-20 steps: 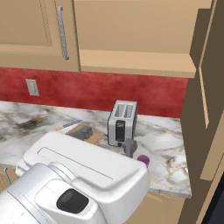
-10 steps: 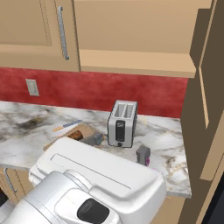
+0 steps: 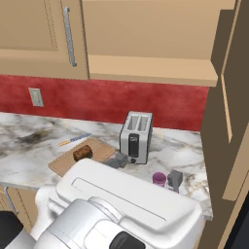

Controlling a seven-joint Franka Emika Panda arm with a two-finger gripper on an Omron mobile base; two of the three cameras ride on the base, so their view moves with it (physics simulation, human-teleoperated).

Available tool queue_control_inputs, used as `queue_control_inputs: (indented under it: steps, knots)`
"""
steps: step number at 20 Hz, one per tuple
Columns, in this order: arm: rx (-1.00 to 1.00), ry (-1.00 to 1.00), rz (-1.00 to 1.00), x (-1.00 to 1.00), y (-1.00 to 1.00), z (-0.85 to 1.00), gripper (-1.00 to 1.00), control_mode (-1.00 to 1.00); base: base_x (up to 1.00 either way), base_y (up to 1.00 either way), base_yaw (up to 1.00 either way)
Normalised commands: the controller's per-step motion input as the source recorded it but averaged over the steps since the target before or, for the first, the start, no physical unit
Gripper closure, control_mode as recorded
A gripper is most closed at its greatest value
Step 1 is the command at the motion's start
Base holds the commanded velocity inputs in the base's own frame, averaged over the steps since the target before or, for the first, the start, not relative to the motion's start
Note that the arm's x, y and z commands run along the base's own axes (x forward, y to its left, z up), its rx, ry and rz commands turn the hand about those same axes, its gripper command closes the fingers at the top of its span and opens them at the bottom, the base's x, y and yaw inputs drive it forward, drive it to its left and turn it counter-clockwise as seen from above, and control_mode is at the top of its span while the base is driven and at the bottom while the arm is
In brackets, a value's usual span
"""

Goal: Pick the bread, place it on the cutting board, pick the jam, place it on the counter, and close the cabinet.

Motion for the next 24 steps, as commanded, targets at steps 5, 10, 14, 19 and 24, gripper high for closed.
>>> queue_control_inputs:
  steps: [5,10,14,19,24]
  knots:
    - [0.00,0.00,0.00,0.00,-0.15,-0.03,-1.00,-1.00,0.00,0.00,0.00]
    - [0.01,0.00,0.00,-0.02,-0.13,0.00,-1.00,-1.00,0.00,0.00,0.00]
    - [0.01,0.00,0.00,0.00,-0.14,-0.01,-1.00,-1.00,0.00,0.00,0.00]
    - [0.00,0.00,0.00,0.00,-0.14,-0.05,-1.00,-1.00,0.00,0.00,0.00]
    - [0.00,0.00,0.00,0.00,-0.14,-0.09,-1.00,-1.00,0.00,0.00,0.00]
